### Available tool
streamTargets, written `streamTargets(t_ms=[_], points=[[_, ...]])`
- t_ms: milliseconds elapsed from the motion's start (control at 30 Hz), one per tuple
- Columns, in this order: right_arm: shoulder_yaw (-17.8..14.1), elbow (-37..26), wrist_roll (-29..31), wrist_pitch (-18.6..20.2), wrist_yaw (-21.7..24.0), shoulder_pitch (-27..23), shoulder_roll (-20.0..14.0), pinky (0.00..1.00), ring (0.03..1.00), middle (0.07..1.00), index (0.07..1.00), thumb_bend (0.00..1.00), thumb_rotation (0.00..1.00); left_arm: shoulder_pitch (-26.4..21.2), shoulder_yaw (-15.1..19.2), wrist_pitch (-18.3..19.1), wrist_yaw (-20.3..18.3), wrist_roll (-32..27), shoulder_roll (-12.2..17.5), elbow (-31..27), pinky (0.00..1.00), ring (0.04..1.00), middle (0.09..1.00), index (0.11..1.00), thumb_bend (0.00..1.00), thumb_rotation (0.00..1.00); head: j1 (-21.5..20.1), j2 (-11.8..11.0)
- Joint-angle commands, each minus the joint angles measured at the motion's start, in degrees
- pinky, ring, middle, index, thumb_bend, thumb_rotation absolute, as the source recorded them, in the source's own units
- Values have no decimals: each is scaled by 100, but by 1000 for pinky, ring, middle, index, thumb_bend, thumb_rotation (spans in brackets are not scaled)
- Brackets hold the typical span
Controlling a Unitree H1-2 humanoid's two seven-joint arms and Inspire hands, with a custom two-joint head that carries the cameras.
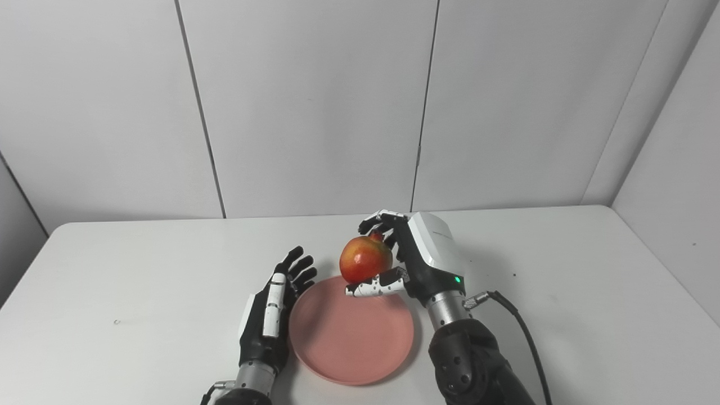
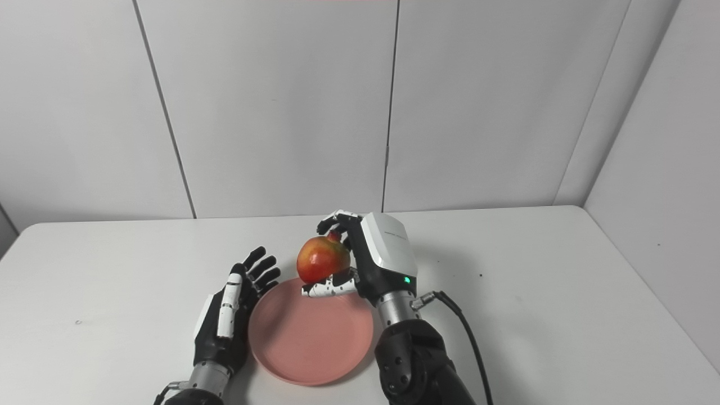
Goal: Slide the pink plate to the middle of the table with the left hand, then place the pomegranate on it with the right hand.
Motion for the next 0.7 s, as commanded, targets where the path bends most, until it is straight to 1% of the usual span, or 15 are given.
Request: streamTargets(t_ms=[0, 200, 400, 567, 667], points=[[46, -80, -11, -350, 0, -114, 3, 314, 369, 497, 553, 510, 0, 150, -26, 121, 122, 51, -124, 146, 854, 845, 857, 847, 417, 1000, 69, 11], [207, 11, 40, -376, 142, 1, -20, 325, 371, 500, 552, 510, 0, 134, -52, 79, 233, 115, -197, 154, 841, 838, 851, 844, 405, 1000, 234, 33], [305, 125, 40, -459, 170, 112, -38, 322, 368, 498, 555, 509, 0, 123, -12, 63, 275, 80, -259, 145, 848, 843, 852, 839, 400, 1000, 273, 67], [375, 225, 71, -483, 248, 207, -59, 322, 366, 496, 555, 508, 0, 110, -34, 12, 280, 124, -241, 147, 832, 842, 856, 846, 393, 1000, 280, 95], [406, 282, 58, -513, 262, 275, -71, 301, 362, 493, 558, 508, 0, 115, -48, 47, 305, 153, -236, 112, 832, 846, 858, 851, 397, 1000, 281, 141]])
